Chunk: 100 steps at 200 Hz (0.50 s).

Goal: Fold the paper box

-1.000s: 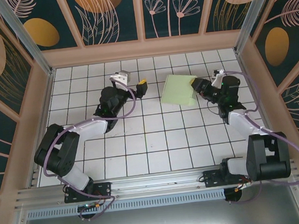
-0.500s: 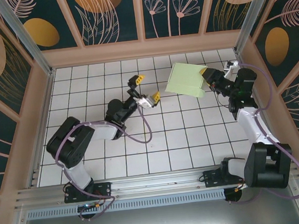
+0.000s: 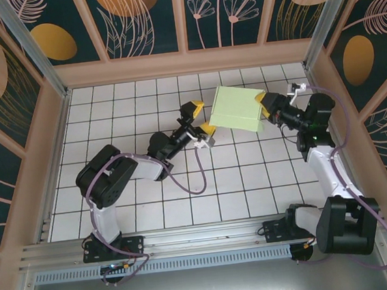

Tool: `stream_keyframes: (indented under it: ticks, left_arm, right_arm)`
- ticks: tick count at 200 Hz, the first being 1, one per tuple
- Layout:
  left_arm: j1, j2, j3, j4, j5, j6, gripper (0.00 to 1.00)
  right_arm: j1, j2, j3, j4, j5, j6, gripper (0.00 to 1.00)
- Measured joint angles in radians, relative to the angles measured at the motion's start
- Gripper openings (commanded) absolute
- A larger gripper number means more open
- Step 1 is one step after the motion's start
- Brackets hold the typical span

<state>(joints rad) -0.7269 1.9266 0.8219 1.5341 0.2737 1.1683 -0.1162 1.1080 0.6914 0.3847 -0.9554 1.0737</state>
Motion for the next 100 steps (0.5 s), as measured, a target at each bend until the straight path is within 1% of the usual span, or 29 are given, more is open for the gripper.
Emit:
stream_keyframes:
  ticks: [39, 100]
  left_arm:
    - [-0.029, 0.005, 0.005, 0.013, 0.034, 0.056, 0.88]
    - [-0.044, 0.019, 0.002, 0.037, 0.058, 0.059, 0.77]
  right_arm:
    - [0.0, -0.016, -0.054, -0.002, -0.042, 0.014, 0.38]
    - [0.003, -0.064, -0.132, 0.002, -0.061, 0.05, 0.37]
